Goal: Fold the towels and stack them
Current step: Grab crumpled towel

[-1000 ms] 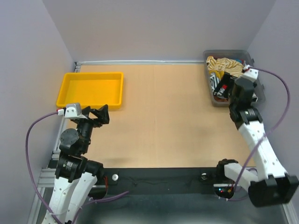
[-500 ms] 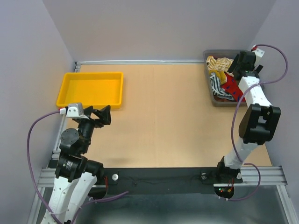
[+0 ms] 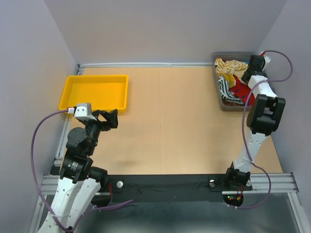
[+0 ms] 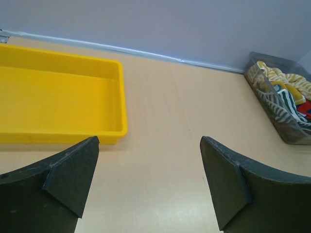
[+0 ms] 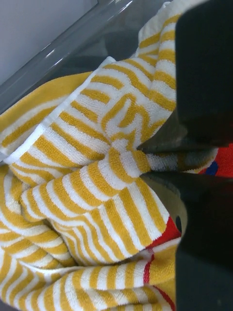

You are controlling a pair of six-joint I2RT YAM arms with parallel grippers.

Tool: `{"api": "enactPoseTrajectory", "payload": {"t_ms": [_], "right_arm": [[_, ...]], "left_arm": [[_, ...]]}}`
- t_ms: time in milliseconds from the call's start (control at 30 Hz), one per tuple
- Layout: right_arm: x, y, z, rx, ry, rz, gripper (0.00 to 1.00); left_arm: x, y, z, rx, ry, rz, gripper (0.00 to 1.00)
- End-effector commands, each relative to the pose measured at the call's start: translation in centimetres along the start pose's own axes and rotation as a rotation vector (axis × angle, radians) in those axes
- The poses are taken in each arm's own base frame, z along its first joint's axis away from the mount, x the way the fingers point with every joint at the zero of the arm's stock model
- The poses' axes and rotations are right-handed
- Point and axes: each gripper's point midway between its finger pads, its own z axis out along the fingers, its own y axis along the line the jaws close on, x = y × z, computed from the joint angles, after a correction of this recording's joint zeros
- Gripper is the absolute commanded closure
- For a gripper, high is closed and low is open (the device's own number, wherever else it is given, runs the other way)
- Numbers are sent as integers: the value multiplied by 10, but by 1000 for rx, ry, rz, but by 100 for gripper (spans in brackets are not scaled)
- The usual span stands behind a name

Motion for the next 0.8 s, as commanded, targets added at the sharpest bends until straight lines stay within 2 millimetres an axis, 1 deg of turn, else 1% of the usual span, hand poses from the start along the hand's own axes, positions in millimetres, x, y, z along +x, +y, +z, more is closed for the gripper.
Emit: {"api": "enactPoseTrajectory", "payload": {"t_ms": [0, 33, 67, 100, 167, 200, 233, 267, 333, 367, 467, 500, 567, 600, 633, 700, 733, 767], "right_arm": [[-56, 8, -22, -58, -119, 23, 77], [-66, 7, -32, -65, -141, 23, 84], [-71, 7, -36, -73, -151, 7, 87], [-84, 6, -49, -82, -182, 14, 91], [-99, 7, -63, -99, -215, 17, 94], [-106, 10, -70, -123, -228, 15, 97], [-121, 10, -85, -142, -263, 21, 100], [-128, 14, -93, -162, -279, 15, 99], [-143, 15, -108, -174, -318, 15, 100], [-158, 18, -124, -196, -355, 9, 99], [-182, 24, -147, -242, -413, 19, 100], [-199, 30, -164, -280, -455, 24, 99], [-216, 39, -179, -323, -497, 37, 100], [-227, 42, -189, -346, -525, 41, 99], [-247, 53, -207, -402, -574, 47, 100], [-265, 66, -226, -474, -620, 62, 100], [-281, 79, -246, -556, -664, 68, 99], [-287, 86, -256, -600, -682, 78, 100]], "left_arm": [[-7, -6, 4, 26, -29, 12, 4], [-7, -6, 4, 28, -26, 14, 4], [-6, -6, 4, 31, -23, 14, 4], [-5, -7, 5, 33, -21, 16, 4], [-5, -8, 5, 40, -22, 15, 4], [-6, -8, 4, 43, -26, 13, 5], [-7, -8, 4, 39, -29, 13, 5], [-8, -8, 3, 39, -33, 14, 5], [-9, -8, 2, 38, -38, 13, 5], [-9, -8, 2, 40, -39, 13, 5], [-10, -8, 2, 41, -41, 15, 5], [-10, -8, 1, 42, -44, 16, 5], [-10, -8, 1, 40, -44, 14, 5], [-10, -7, 1, 38, -43, 14, 5], [-10, -7, 1, 38, -43, 16, 5], [-10, -7, 2, 37, -40, 16, 5], [-10, -7, 2, 37, -40, 16, 5], [-10, -7, 2, 38, -42, 15, 5]]}}
